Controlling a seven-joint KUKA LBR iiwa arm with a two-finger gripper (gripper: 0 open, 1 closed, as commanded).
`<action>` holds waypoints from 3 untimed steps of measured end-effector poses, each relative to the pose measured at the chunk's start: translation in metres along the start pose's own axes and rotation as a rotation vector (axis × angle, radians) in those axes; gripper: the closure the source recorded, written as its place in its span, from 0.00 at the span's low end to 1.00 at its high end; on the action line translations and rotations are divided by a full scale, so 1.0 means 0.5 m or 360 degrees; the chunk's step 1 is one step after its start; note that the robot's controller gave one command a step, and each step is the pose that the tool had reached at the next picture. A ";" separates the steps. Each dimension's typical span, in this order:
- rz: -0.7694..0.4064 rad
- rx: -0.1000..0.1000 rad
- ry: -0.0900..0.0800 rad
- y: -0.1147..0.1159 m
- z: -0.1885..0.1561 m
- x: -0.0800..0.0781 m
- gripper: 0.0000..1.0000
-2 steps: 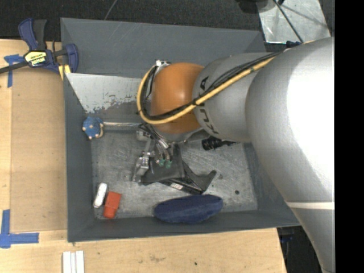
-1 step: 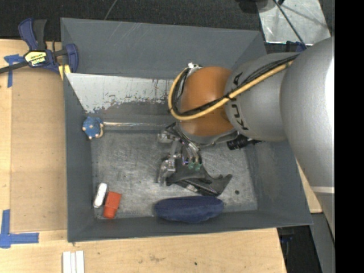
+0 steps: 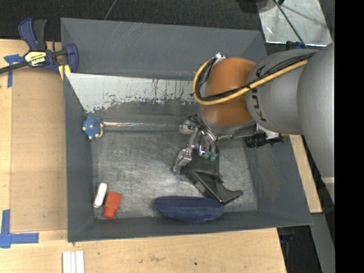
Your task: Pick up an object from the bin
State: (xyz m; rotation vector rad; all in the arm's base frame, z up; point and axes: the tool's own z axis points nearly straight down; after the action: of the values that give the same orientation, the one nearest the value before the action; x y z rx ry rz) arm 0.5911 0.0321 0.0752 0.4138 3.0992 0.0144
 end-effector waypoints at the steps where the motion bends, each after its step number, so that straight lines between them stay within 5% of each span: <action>1: -0.0215 0.0013 0.0004 -0.111 -0.005 -0.082 0.00; 2: -0.0112 0.0006 0.0005 -0.247 -0.001 -0.051 0.00; 3: 0.0332 -0.0007 0.0025 -0.336 -0.087 -0.054 0.00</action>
Offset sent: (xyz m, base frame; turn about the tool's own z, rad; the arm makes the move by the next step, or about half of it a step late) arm 0.0220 -0.0624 0.0005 -0.1373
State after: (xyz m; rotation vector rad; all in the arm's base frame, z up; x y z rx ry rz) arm 0.5725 -0.1375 0.1174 0.7377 3.0548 0.0272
